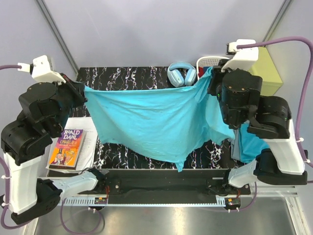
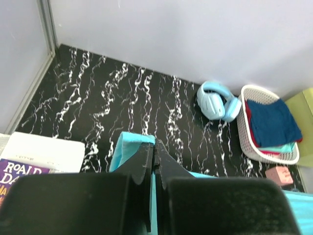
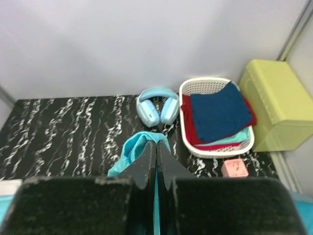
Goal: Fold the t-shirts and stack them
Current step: Flatten out the tshirt
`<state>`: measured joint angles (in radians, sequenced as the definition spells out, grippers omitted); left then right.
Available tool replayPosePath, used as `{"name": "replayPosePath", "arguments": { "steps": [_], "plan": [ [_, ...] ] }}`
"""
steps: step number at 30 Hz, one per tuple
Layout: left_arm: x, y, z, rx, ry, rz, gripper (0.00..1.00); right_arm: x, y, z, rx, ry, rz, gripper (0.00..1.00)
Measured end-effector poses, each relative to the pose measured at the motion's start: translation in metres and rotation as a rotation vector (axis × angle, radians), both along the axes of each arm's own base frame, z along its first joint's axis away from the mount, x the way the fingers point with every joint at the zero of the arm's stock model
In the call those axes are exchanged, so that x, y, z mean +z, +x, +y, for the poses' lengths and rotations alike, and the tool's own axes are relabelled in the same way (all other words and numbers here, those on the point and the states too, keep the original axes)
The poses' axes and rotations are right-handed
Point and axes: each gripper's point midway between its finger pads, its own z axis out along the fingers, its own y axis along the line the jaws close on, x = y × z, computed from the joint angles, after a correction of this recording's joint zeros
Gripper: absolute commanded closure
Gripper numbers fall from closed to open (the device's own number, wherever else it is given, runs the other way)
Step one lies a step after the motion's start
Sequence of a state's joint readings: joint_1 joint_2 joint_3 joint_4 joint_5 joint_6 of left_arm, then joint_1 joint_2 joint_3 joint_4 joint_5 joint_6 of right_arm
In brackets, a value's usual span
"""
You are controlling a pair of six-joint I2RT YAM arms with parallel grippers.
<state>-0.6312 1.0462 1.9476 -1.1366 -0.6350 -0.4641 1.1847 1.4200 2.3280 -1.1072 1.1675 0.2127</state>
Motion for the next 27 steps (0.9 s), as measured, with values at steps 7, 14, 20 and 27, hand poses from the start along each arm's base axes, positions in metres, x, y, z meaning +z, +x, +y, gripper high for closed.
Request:
{"name": "replayPosePath", "arguments": {
  "steps": [7, 14, 20, 27],
  "plan": [
    [0.003, 0.048, -0.021, 0.046, 0.112, 0.020, 1.00, -0.026, 0.081, -0.032, -0.195, -0.016, 0.044, 1.00],
    [-0.060, 0.175, -0.045, 0.105, 0.198, 0.214, 1.00, -0.105, 0.212, -0.045, -0.261, 0.055, 0.224, 1.00],
    [-0.124, 0.251, -0.030, 0.125, 0.160, 0.357, 1.00, -0.172, 0.303, -0.026, -0.185, 0.154, 0.333, 1.00],
    [-0.088, 0.243, -0.047, 0.050, 0.109, 0.263, 1.00, -0.148, 0.289, 0.007, -0.069, 0.171, 0.295, 1.00]
  ]
}}
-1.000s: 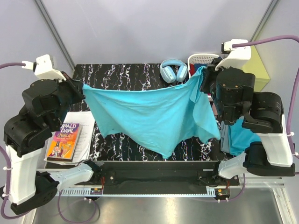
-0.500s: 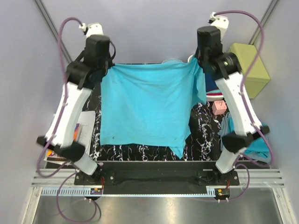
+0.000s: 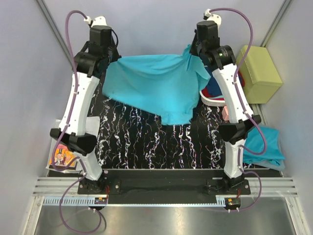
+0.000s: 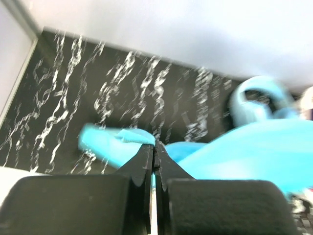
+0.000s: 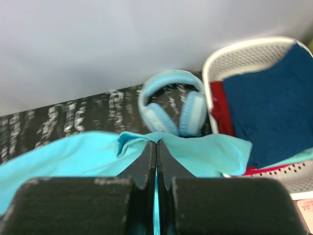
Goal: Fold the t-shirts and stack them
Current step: Flatten out the tshirt
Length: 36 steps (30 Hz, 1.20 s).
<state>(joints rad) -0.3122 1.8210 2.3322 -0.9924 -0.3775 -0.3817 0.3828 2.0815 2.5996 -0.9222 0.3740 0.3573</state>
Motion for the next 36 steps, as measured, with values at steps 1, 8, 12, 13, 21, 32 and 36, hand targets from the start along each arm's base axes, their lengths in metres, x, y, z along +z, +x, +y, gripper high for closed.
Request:
{"name": "replayPosePath", "arguments": {
  "steps": [1, 8, 12, 13, 21, 32, 36],
  "plan": [
    [0.014, -0.006, -0.003, -0.011, -0.011, -0.035, 1.00, 0.013, -0.010, 0.009, 0.022, -0.008, -0.027, 1.00],
    [0.120, -0.089, -0.044, -0.161, -0.052, -0.297, 1.00, 0.134, -0.139, 0.093, 0.226, -0.071, -0.319, 1.00],
    [0.156, -0.141, -0.046, -0.229, -0.084, -0.397, 1.00, 0.175, -0.210, 0.094, 0.268, -0.098, -0.426, 1.00],
    [0.159, -0.148, -0.035, -0.204, -0.081, -0.413, 1.00, 0.176, -0.214, 0.081, 0.235, -0.110, -0.429, 1.00],
    [0.104, -0.158, 0.002, -0.083, 0.056, -0.295, 1.00, 0.128, -0.204, 0.039, 0.069, -0.265, -0.327, 1.00],
    [0.115, -0.158, 0.021, 0.005, 0.100, -0.327, 1.00, 0.180, -0.204, 0.015, -0.020, -0.223, -0.429, 1.00],
    [0.123, -0.136, 0.011, 0.013, 0.100, -0.339, 1.00, 0.176, -0.171, 0.004, -0.082, -0.219, -0.427, 1.00]
  ]
}}
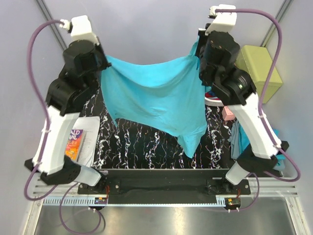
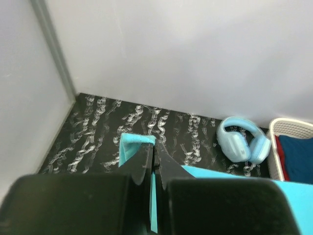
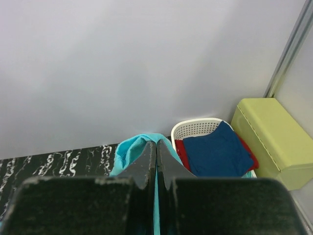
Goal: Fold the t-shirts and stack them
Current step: Flatten out the tshirt
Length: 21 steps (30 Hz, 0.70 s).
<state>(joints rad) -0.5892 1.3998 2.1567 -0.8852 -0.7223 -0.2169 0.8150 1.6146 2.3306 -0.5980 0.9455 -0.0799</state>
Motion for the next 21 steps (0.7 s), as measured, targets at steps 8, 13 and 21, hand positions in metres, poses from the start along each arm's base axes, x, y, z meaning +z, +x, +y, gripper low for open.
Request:
{"name": "replayPosePath", "arguments": {
  "steps": [8, 13, 21],
  "plan": [
    [-0.055, 0.106, 0.004, 0.026, -0.056, 0.145, 1.00, -0.071, 0.099, -0.009, -0.028, 0.022, 0.150, 1.00],
    [-0.083, 0.137, 0.009, 0.008, -0.102, 0.211, 1.00, -0.077, 0.116, 0.002, 0.045, 0.062, 0.166, 1.00],
    [-0.051, 0.123, -0.010, -0.094, -0.162, 0.142, 1.00, -0.034, 0.082, 0.025, 0.134, 0.080, 0.075, 1.00]
  ]
}}
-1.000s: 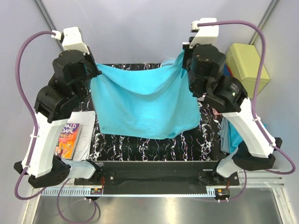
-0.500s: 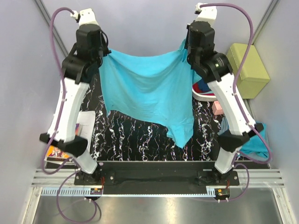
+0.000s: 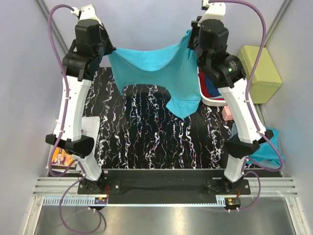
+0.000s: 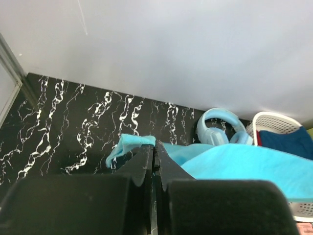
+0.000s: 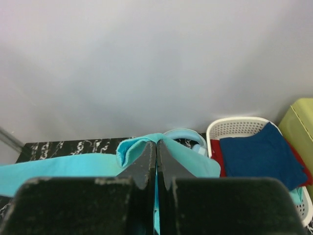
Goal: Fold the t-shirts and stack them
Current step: Flatten out the tshirt
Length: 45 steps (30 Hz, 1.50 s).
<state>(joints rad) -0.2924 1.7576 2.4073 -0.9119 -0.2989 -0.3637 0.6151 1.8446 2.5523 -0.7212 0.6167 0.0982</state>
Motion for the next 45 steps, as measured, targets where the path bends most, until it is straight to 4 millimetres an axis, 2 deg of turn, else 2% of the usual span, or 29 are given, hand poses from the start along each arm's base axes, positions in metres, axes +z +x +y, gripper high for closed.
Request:
{"name": "replayPosePath", "arguments": {
  "steps": [4, 7, 9, 11, 13, 15, 17, 19, 21, 23, 24, 30, 32, 36, 41, 43, 45],
  "plan": [
    [0.017, -0.014, -0.001, -0.013, -0.014, -0.039, 1.00, 0.018, -0.032, 0.019, 0.041, -0.037, -0.050, 1.00],
    [0.022, -0.022, 0.001, -0.016, -0.019, -0.054, 1.00, 0.015, -0.041, 0.009, 0.004, -0.065, -0.046, 1.00],
    [0.014, -0.027, 0.001, -0.017, -0.013, -0.036, 1.00, 0.003, -0.041, -0.001, -0.038, -0.087, -0.022, 1.00],
    [-0.001, -0.029, 0.003, -0.010, 0.000, -0.001, 1.00, -0.022, -0.038, -0.006, -0.066, -0.127, 0.029, 1.00],
    [-0.027, -0.031, 0.005, -0.002, 0.020, 0.056, 1.00, -0.055, -0.034, -0.007, -0.079, -0.165, 0.089, 1.00],
    [-0.060, -0.034, 0.007, 0.004, 0.039, 0.129, 1.00, -0.089, -0.031, -0.006, -0.083, -0.192, 0.154, 1.00],
    [-0.099, -0.042, 0.009, 0.010, 0.058, 0.213, 1.00, -0.132, -0.032, -0.005, -0.081, -0.223, 0.244, 1.00],
    [-0.135, -0.057, 0.014, 0.019, 0.072, 0.294, 1.00, -0.165, -0.037, -0.005, -0.068, -0.235, 0.316, 1.00],
    [-0.161, -0.076, 0.020, 0.027, 0.084, 0.352, 1.00, -0.189, -0.049, -0.007, -0.056, -0.239, 0.377, 1.00],
    [-0.168, -0.094, 0.025, 0.035, 0.082, 0.365, 1.00, -0.198, -0.063, -0.012, -0.052, -0.231, 0.409, 1.00],
    [-0.165, -0.103, 0.027, 0.041, 0.081, 0.360, 1.00, -0.198, -0.069, -0.013, -0.049, -0.220, 0.413, 1.00],
    [-0.121, -0.141, 0.032, 0.044, 0.039, 0.227, 1.00, -0.176, -0.109, -0.026, -0.023, -0.116, 0.402, 1.00],
    [-0.118, -0.151, 0.032, 0.042, 0.017, 0.206, 1.00, -0.177, -0.120, -0.030, -0.016, -0.093, 0.418, 1.00],
    [-0.153, -0.172, 0.036, 0.050, -0.006, 0.269, 1.00, -0.202, -0.141, -0.034, -0.004, -0.091, 0.502, 1.00],
    [-0.232, -0.202, 0.035, 0.046, 0.009, 0.473, 1.00, -0.256, -0.166, -0.035, 0.004, -0.124, 0.671, 1.00],
    [-0.249, -0.216, 0.036, 0.044, 0.015, 0.532, 1.00, -0.271, -0.177, -0.034, 0.015, -0.129, 0.726, 1.00],
    [-0.254, -0.226, 0.038, 0.043, 0.011, 0.551, 1.00, -0.285, -0.188, -0.032, 0.028, -0.125, 0.774, 1.00]
  ]
}}
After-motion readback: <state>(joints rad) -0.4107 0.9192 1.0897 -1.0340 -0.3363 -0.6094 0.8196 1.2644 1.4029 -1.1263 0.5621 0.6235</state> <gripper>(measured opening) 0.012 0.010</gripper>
